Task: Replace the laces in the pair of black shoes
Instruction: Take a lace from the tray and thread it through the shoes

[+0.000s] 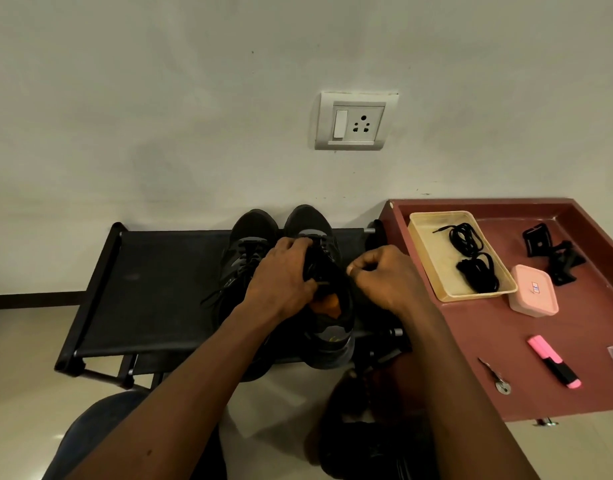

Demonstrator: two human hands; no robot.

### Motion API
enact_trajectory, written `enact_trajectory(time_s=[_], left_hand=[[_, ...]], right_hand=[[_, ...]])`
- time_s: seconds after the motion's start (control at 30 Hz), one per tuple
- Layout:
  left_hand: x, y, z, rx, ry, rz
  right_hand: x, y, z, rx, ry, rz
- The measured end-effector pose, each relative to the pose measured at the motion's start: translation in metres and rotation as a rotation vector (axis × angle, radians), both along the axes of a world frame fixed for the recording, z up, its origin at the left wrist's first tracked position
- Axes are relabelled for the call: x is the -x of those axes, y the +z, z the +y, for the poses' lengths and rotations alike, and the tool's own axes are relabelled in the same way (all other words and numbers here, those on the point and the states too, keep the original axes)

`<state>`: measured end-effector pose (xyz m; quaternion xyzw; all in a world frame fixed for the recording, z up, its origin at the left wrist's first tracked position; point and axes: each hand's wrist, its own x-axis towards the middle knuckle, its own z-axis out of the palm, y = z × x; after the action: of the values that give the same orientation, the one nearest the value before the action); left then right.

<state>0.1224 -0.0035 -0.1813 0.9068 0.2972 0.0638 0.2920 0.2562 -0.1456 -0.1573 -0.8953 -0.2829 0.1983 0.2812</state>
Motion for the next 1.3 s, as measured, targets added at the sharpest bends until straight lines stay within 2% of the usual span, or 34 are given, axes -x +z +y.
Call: enact_trajectory(time_s=[0.07, 0.4, 0.53, 0.67, 0.73, 0.83, 0.9, 0.97, 1.13, 1.2, 1.3], left_hand=[[0.001, 0.0, 0.001, 0.008, -0.002, 0.004], [0.001, -0.001, 0.001, 0.003, -0.025, 0.015], [0.001, -0.003, 0.003, 0.008, -0.043, 0.005], [0.001, -0.002, 0.006, 0.047, -0.051, -0.025], [0.002, 0.0, 0.005, 0.068, -0.034, -0.097], [0.003, 0.007, -0.002, 0.069, 0.036, -0.304], [0.003, 0.016, -0.01, 0.176, 0.067, -0.47], [0.003, 0.026, -0.019, 0.361, 0.038, -0.578], [0.007, 0.041, -0.026, 0.732, -0.075, -0.608], [0.011, 0.044, -0.019, 0.795, -0.071, -0.622], [0.018, 0.046, -0.003, 0.808, -0.013, -0.656]], right_hand=[[-0.003, -0.002, 0.0, -0.028, 0.001, 0.079], [-0.006, -0.005, 0.016, 0.082, 0.089, -0.002], [-0.009, -0.002, 0.014, -0.104, 0.003, 0.074], [-0.013, 0.011, 0.014, -0.367, -0.112, 0.254], [-0.013, 0.023, 0.012, -0.451, -0.119, 0.28], [-0.01, 0.047, 0.007, -0.532, -0.072, 0.311], [-0.005, 0.064, 0.007, -0.593, -0.039, 0.386], [0.002, 0.081, 0.009, -0.69, -0.034, 0.549], [0.022, 0.097, 0.02, -0.918, -0.048, 0.924], [0.023, 0.095, 0.021, -1.018, -0.106, 0.964], [0.011, 0.084, 0.018, -1.089, -0.225, 0.918]])
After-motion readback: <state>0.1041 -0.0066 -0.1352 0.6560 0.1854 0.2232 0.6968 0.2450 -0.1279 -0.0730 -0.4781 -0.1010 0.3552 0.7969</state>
